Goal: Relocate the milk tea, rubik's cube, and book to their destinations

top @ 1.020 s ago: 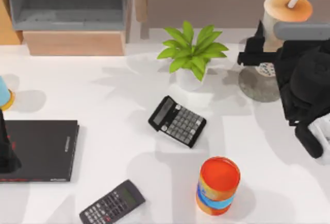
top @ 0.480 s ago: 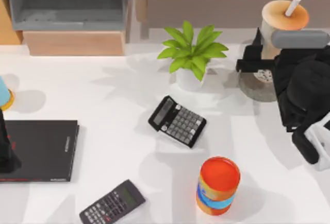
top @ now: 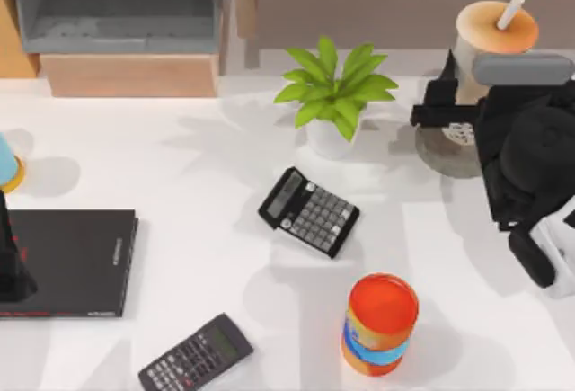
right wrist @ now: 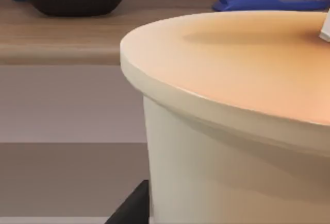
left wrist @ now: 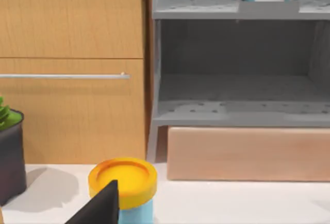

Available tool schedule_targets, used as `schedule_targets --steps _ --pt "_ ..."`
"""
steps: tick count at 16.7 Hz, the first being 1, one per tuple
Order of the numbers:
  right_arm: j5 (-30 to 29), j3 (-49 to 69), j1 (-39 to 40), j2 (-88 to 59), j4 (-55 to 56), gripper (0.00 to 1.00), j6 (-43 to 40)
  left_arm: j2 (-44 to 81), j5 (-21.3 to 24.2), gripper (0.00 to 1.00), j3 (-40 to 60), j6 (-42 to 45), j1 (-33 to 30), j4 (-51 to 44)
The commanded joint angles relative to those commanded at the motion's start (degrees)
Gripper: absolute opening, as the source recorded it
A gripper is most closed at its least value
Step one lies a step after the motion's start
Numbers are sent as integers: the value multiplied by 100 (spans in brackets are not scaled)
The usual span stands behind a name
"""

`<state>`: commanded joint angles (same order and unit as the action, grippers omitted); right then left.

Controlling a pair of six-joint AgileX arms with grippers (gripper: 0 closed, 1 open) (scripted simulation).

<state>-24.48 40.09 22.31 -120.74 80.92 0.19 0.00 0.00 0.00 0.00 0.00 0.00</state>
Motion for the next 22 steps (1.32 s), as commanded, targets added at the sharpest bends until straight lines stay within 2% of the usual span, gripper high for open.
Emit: schedule_targets --steps 5,6,15,22 --pt "0 0 0 0 0 98 0 0 0 100 0 0 0 0" --pt "0 0 0 0 0 100 0 0 0 100 0 0 0 0" --pt "-10 -11 -4 15 12 100 2 0 0 100 0 0 0 0" --pt "-226 -659 224 280 384 100 3 0 0 100 0 0 0 0"
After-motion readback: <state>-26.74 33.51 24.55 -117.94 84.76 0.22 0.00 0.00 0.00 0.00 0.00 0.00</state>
